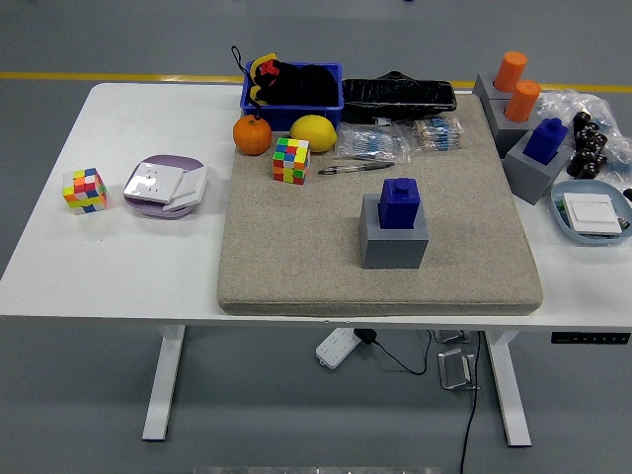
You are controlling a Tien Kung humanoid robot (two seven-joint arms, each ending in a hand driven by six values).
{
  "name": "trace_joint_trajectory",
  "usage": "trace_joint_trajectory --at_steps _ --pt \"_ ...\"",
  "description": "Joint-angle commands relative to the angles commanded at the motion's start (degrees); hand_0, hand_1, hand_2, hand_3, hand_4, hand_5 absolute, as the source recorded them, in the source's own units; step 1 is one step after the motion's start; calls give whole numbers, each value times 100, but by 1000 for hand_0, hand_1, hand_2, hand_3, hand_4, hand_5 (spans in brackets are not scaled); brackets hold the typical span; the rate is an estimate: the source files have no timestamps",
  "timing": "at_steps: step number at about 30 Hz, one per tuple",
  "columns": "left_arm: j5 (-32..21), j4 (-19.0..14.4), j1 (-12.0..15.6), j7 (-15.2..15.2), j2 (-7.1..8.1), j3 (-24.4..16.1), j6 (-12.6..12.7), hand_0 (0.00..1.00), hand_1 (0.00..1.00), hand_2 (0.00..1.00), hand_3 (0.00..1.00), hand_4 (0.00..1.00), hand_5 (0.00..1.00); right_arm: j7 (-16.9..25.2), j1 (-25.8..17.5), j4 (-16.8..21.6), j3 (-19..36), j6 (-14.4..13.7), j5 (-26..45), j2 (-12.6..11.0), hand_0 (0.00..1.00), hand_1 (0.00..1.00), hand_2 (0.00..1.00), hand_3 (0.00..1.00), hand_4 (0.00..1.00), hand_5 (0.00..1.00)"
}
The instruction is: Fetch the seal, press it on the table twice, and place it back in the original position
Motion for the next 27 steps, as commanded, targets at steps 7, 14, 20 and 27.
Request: trace_joint_trajectory --at_steps 7,14,20,27 --pt "3 1 0 0 -3 -3 1 816 816 788 836 801 409 -14 2 21 13 -3 11 0 870 820 802 801 952 296" --pt "9 3 -1 -2 -10 -32 2 816 816 787 837 800 409 -29 -8 36 19 -8 16 7 869 818 802 801 951 296" --pt "9 7 12 -5 -27 -62 -5 816 816 787 837 800 408 -39 -33 45 22 -14 26 4 868 817 800 800 950 296" --pt "7 13 13 -7 -41 -80 -10 816 815 786 837 800 409 -53 -39 68 79 -19 42 13 866 814 799 798 947 296"
